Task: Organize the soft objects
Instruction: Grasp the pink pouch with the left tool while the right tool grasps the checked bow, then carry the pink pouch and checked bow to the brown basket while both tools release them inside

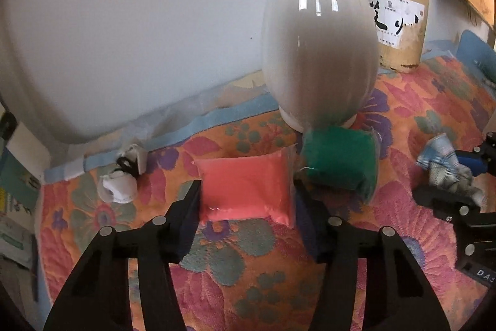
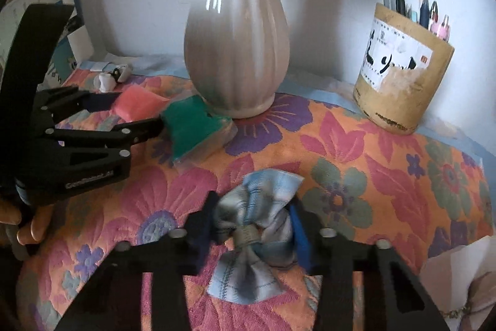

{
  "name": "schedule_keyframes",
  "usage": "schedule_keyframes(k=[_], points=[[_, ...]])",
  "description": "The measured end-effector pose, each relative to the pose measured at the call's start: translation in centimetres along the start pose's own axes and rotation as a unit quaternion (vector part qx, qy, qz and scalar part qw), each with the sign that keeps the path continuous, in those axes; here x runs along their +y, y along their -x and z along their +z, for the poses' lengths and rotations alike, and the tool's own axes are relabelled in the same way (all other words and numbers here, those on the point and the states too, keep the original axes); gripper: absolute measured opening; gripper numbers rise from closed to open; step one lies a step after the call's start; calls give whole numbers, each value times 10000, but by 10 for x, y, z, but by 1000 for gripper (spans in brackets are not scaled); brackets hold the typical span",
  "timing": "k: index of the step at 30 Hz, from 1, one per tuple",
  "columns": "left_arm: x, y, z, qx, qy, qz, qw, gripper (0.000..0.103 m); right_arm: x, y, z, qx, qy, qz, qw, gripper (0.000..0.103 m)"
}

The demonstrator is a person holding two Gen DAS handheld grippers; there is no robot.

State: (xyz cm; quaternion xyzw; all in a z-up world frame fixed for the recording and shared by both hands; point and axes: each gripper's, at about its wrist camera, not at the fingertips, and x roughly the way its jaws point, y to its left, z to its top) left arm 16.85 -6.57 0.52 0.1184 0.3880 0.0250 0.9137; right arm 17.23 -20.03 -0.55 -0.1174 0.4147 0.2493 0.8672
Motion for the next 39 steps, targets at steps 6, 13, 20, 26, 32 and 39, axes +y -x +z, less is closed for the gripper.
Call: schedule_keyframes(k=[6, 13, 20, 26, 32, 39], points=[[0, 30, -14, -415, 578, 144, 9974, 52, -8, 18, -9, -394, -158, 348, 9985, 30], [-25, 94, -65, -609, 952, -35, 9936, 52, -5, 56, -39, -683, -376, 760, 9941, 30], [-45, 141, -101, -517, 952, -501, 9929, 52, -1, 103, -95, -567, -779, 916, 9911, 30], [-66, 182, -115, -698, 834, -963, 9894, 52, -13, 147, -149, -353, -1142, 892, 9888, 30], [-112, 214, -117, -875, 516, -1311, 9862, 52, -31, 188, -189, -125, -1376, 570, 9888, 30], [-184, 242, -109, -961, -51, -2124, 9724, 52, -77, 237, -230, -279, -1882, 227, 9815, 30]])
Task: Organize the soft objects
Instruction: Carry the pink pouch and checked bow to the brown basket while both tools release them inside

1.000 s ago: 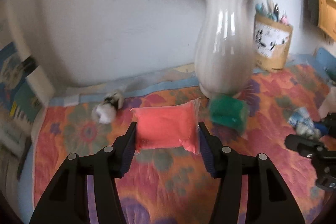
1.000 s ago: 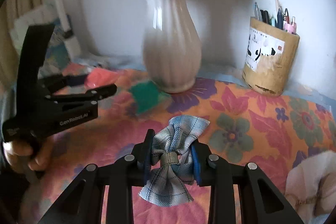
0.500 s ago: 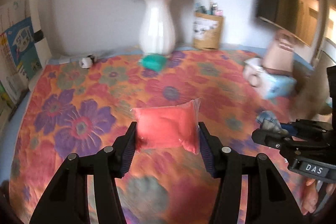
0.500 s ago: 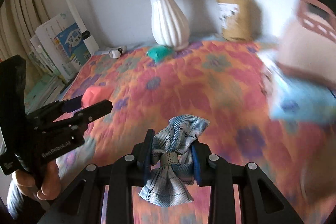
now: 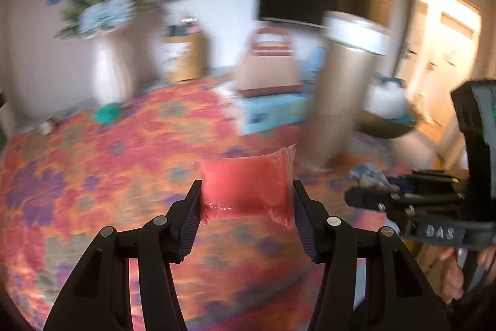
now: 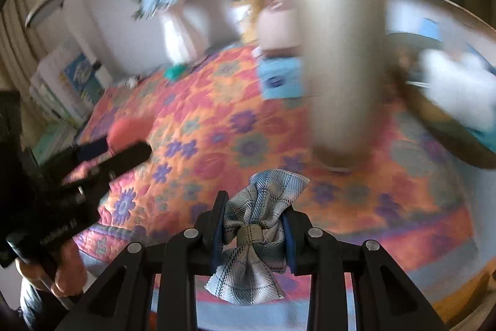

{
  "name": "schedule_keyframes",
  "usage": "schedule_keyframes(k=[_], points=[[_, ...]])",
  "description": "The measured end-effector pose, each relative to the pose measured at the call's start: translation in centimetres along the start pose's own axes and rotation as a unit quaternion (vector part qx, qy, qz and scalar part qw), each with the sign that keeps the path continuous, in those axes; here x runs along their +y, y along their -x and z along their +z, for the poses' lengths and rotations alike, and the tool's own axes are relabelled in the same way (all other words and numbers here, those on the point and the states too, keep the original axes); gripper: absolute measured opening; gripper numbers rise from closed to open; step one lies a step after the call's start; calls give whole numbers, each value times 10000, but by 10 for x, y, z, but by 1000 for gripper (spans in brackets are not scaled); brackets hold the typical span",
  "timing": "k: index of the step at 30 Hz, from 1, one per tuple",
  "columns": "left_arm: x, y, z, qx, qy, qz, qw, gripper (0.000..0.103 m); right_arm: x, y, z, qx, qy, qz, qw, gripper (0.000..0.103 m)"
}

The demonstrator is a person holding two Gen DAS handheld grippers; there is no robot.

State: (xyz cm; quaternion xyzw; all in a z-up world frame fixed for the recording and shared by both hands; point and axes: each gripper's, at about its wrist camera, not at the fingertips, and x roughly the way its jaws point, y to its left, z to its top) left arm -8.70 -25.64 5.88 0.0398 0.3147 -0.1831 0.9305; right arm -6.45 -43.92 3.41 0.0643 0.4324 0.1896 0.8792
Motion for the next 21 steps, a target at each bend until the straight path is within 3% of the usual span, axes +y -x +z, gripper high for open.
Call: schedule_keyframes(k=[6, 10, 15, 21], points=[[-66, -1, 27, -146, -302, -850, 9958, 52, -53, 62, -3, -529, -458, -392, 9968, 30], [-108, 0, 47, -236, -566, -1198, 9909, 52, -86, 96, 6, -905, -717, -548, 9918, 30], [-160, -7, 79, -313, -766, -1253, 9887, 52, -123, 122, 23, -1242, -952, -809, 9844, 30], [-199, -46, 131, -260, -402, -887, 9949, 52, -179, 140, 63, -1611, -1476, -731, 9731, 30]])
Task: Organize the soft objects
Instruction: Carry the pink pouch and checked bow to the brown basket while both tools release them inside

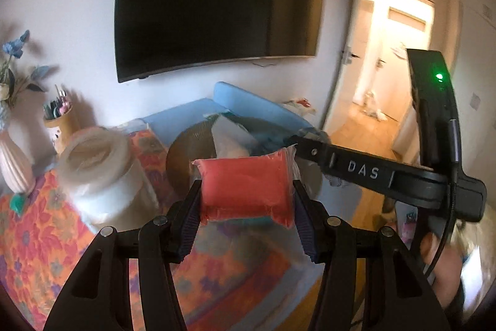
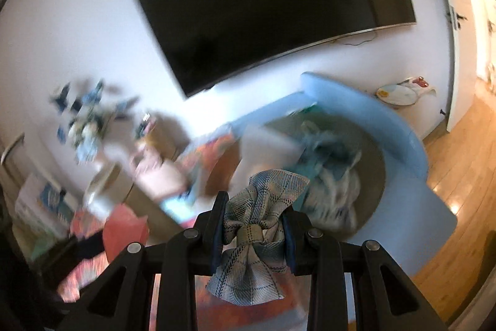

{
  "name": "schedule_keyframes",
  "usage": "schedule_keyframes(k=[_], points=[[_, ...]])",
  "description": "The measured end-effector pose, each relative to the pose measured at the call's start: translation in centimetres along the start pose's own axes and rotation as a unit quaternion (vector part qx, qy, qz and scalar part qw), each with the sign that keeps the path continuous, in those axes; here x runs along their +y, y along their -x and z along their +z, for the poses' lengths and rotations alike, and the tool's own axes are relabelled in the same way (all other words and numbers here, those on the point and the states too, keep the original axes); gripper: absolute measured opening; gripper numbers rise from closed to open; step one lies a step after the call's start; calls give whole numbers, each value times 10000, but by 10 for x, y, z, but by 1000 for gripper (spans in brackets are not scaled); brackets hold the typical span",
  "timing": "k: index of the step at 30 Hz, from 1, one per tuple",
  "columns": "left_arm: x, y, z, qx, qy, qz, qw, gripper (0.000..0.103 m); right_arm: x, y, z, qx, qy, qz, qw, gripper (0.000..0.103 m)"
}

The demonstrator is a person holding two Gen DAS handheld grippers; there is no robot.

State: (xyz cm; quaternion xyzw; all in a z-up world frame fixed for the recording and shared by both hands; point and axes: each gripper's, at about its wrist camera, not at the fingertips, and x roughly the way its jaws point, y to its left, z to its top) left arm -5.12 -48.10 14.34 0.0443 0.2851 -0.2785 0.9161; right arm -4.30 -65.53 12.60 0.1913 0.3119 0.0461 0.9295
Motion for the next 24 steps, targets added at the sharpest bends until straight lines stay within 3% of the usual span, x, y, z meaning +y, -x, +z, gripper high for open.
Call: schedule_keyframes(k=[5, 13, 14, 15, 16, 17, 24], points=[[-6, -39, 28, 10, 235, 302, 9993, 52, -36, -33, 49, -11, -742, 405, 9964, 30], [-2, -104, 52, 331, 179, 873, 9955, 54, -64, -89, 88, 322, -1070, 157, 9936, 31], [-1, -109, 52, 369, 145, 860, 9955, 60, -66, -95, 90, 366, -1082, 122, 9934, 33], [0, -114, 51, 414, 116, 848, 9955, 65, -68, -101, 92, 427, -1097, 118, 9930, 42], [3, -119, 51, 477, 111, 883, 9949, 74, -72, -107, 93, 486, -1135, 161, 9922, 62], [4, -121, 51, 487, 106, 898, 9947, 81, -76, -109, 93, 478, -1195, 204, 9915, 66], [-2, -109, 45, 317, -54, 495, 9983, 88, -85, -85, 90, 199, -1084, 432, 9930, 67]])
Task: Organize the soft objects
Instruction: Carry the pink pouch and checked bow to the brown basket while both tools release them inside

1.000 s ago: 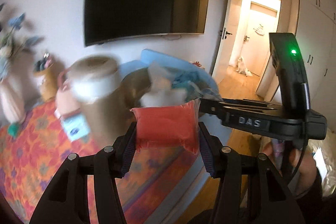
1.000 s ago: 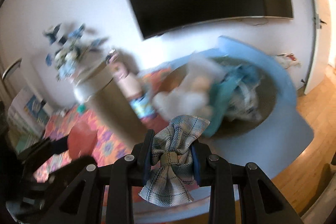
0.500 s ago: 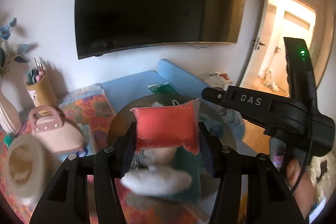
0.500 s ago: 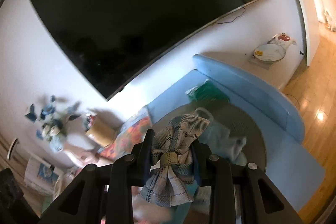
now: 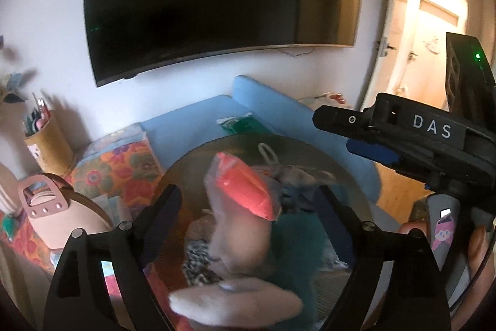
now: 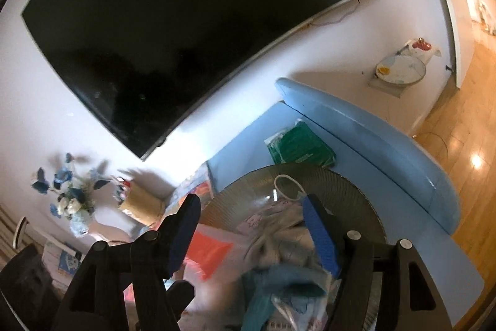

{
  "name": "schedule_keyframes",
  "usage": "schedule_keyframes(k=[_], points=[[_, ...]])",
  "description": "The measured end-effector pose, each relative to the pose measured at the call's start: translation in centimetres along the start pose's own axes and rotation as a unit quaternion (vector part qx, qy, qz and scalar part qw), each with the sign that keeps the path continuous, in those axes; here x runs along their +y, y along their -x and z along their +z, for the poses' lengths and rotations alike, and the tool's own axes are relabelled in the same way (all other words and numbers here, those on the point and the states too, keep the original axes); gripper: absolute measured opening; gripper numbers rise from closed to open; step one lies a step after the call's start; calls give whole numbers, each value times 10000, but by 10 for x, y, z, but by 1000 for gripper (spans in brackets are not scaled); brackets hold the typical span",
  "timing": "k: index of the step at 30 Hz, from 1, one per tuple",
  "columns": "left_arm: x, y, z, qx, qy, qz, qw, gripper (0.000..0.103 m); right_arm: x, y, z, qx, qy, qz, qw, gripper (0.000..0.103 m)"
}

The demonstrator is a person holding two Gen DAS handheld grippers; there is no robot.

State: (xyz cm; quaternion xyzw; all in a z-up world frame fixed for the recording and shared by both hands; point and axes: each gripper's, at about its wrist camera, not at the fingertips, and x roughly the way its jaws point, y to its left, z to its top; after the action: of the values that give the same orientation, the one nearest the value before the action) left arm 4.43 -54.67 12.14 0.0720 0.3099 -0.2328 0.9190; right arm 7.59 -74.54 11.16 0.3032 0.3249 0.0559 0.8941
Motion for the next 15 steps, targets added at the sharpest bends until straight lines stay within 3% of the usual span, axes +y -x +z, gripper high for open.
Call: schedule_keyframes(k=[2, 9, 15], points=[[-8, 11, -7, -86, -100, -84, 9999, 94, 2, 14, -4, -97, 113, -30, 9999, 67], [-25, 73, -41, -303, -424, -555, 9971, 94, 12, 65, -28, -336, 281, -58, 9990, 67], [7, 148, -84, -313, -451, -796, 9953, 94, 25, 105, -74, -299, 440, -94, 9985, 79]])
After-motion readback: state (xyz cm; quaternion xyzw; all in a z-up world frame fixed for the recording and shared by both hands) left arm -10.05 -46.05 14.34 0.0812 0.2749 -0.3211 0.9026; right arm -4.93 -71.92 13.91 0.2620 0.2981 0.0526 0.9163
